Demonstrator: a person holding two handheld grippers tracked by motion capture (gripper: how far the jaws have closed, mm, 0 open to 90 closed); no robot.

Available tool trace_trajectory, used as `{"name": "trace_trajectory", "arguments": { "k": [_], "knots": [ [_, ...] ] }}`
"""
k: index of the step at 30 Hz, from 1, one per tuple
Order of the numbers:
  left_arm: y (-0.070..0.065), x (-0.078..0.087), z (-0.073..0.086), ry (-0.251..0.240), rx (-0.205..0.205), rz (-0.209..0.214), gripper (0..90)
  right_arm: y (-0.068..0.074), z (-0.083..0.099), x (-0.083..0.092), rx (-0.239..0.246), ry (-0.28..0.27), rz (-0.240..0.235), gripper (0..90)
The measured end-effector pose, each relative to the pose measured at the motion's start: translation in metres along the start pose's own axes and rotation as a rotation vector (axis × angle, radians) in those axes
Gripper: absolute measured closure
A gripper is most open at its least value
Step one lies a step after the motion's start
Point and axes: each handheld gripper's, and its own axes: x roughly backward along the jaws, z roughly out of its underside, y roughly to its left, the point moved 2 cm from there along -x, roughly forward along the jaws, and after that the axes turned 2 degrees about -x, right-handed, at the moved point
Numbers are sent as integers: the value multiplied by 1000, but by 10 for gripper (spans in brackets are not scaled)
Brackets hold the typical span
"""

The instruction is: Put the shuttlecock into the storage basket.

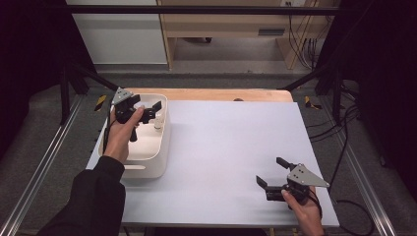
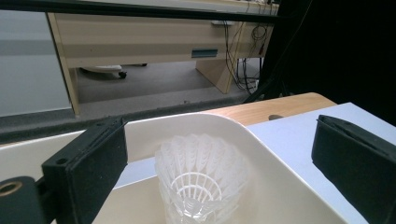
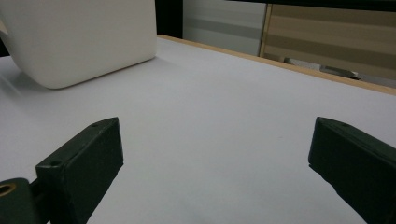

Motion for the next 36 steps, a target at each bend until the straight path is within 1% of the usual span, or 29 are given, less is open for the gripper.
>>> {"name": "trace_trajectory", "arguments": {
  "k": [4,9,11,17,27,31,36],
  "knots": [
    [1,3,-2,-10,-2,-3,33,0,0,0,1,0,0,32],
    [-2,6,-5,-30,4,8,33,0,0,0,0,0,0,31],
    [-3,7,-5,-30,-4,12,33,0,0,0,2,1,0,31],
    [-7,9,-7,-36,-14,20,33,0,0,0,2,0,0,31],
    [-9,13,-11,-69,-38,28,25,0,0,0,2,0,0,31],
    [-11,13,-11,-71,-40,32,25,0,0,0,3,-1,0,31],
    [-13,14,-12,-71,-53,43,25,0,0,0,3,0,-1,31]
  ]
}}
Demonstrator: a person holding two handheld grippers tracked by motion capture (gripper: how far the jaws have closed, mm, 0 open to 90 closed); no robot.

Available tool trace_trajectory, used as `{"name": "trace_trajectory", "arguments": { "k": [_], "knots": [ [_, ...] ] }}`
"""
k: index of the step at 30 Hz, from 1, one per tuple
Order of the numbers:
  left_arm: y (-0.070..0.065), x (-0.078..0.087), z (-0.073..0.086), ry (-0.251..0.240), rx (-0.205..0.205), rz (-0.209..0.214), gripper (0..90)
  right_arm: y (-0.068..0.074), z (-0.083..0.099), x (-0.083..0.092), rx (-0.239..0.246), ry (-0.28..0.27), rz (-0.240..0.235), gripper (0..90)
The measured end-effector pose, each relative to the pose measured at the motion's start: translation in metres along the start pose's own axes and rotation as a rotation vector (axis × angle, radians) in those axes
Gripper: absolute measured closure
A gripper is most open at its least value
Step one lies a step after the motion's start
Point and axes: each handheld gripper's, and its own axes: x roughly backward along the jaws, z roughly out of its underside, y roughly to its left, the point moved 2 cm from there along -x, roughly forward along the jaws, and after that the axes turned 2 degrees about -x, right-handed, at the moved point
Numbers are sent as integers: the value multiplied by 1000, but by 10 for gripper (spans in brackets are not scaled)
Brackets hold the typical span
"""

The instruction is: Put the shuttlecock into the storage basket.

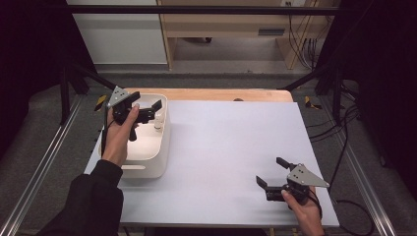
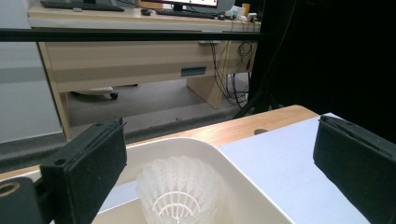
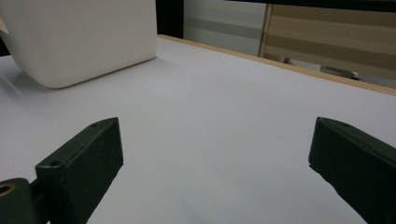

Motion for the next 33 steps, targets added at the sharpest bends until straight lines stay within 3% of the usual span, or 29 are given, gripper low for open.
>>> {"name": "trace_trajectory", "arguments": {
  "k": [8,15,18,22,30,33],
  "knots": [
    [-4,1,-2,-4,-25,3,25,0,0,0,1,0,1,31],
    [-12,3,-5,-1,-37,26,26,0,0,0,1,0,1,31],
    [-17,6,-7,3,-61,43,27,0,0,0,2,-1,0,30],
    [-25,9,-8,19,-59,63,28,1,0,-1,1,2,-2,30],
    [-36,20,-18,3,-26,99,62,0,1,0,1,1,-6,29],
    [-40,24,-19,12,-35,105,62,2,0,-1,7,1,-10,29]
  ]
}}
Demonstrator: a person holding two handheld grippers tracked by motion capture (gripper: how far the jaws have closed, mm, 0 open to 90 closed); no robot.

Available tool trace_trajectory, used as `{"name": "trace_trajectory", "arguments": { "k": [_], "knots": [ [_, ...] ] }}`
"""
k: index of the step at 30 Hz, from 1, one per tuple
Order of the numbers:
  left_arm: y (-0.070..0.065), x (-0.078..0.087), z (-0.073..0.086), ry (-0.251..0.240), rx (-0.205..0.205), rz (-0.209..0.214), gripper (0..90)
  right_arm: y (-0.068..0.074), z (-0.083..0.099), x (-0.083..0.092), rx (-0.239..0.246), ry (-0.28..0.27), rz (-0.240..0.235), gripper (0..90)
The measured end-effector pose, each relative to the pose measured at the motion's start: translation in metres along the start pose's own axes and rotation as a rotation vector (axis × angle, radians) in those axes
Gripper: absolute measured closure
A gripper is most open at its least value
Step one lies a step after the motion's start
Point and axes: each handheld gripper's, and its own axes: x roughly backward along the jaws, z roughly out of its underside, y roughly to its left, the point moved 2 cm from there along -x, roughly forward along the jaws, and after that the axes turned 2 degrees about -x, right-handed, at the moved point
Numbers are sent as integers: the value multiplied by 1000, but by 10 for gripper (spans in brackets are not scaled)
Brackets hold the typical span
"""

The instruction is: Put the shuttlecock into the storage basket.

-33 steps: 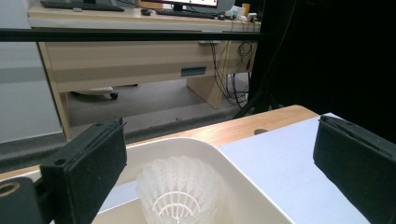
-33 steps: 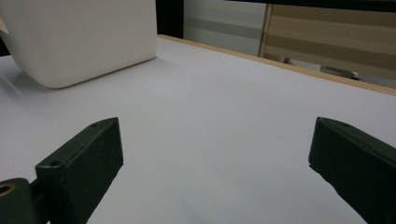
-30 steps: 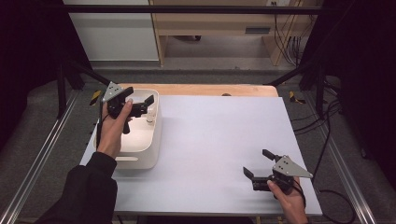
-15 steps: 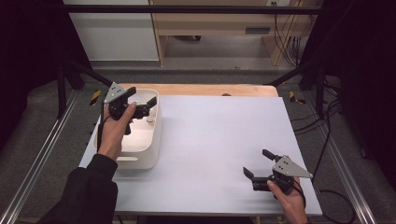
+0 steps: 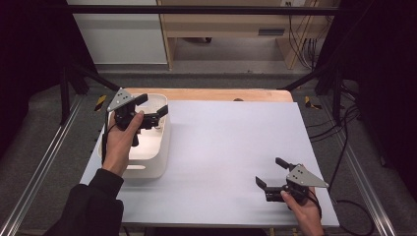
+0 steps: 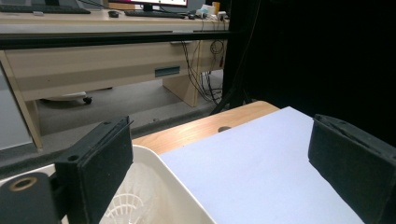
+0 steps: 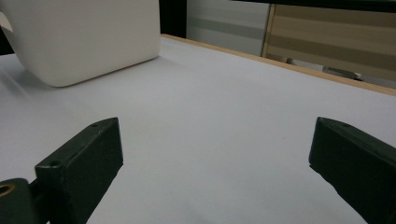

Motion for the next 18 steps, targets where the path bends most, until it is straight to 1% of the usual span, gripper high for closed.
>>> {"name": "trace_trajectory", "arguments": {
  "k": [3,4,6,11,18],
  "knots": [
    [-4,5,-3,-2,-7,4,40,1,-1,-1,3,1,-1,29],
    [-6,5,-4,-8,1,10,31,1,0,-2,5,2,0,29],
    [-9,8,-5,-20,9,5,13,1,0,-1,6,4,2,29],
    [-15,14,-10,-34,16,1,13,0,1,1,7,2,5,28],
    [-23,21,-12,-11,2,-27,13,1,0,0,6,2,0,27]
  ]
}}
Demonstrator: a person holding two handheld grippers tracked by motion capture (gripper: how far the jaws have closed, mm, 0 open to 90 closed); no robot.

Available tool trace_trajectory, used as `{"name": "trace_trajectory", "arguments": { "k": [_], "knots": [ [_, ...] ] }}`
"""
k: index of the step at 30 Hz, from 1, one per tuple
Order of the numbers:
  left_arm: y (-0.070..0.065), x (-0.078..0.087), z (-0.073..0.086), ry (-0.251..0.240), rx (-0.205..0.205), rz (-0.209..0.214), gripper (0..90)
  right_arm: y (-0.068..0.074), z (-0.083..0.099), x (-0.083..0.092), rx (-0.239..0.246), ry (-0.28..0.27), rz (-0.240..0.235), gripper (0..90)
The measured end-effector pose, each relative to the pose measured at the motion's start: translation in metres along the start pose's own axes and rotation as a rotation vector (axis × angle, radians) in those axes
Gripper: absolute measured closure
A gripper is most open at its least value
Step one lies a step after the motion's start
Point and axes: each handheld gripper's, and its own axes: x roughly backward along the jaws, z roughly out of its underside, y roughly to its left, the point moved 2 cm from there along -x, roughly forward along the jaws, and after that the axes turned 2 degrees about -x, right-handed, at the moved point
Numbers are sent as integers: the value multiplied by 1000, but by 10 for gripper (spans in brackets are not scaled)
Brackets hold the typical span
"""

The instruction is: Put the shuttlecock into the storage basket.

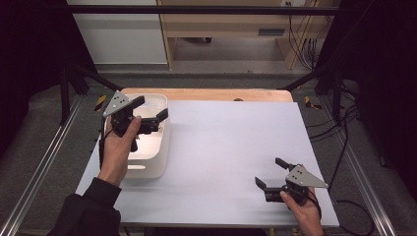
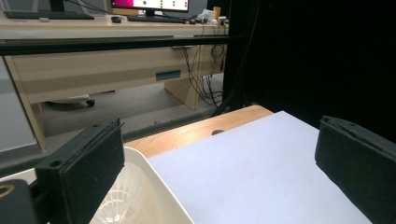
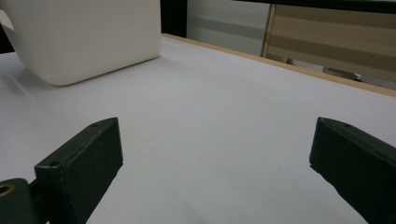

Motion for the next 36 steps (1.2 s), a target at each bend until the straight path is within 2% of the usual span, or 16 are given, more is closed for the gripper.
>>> {"name": "trace_trajectory", "arguments": {
  "k": [3,6,9,12,19,23,28,36],
  "knots": [
    [-5,3,-1,-3,-9,-1,13,0,0,0,-1,1,0,26],
    [-12,6,-1,-16,-35,-1,14,0,1,0,-1,1,1,26],
    [-21,7,-1,-34,-38,26,14,0,1,1,1,3,2,26],
    [-28,9,0,-35,-61,45,14,0,1,1,0,4,3,26],
    [-46,15,3,-67,-64,89,15,1,1,0,5,6,4,27],
    [-62,18,4,-71,-94,121,14,1,1,0,4,7,4,27],
    [-79,19,10,-70,-93,171,14,1,1,0,5,9,3,27],
    [-96,23,24,-69,-81,200,14,2,1,0,10,10,0,26]
  ]
}}
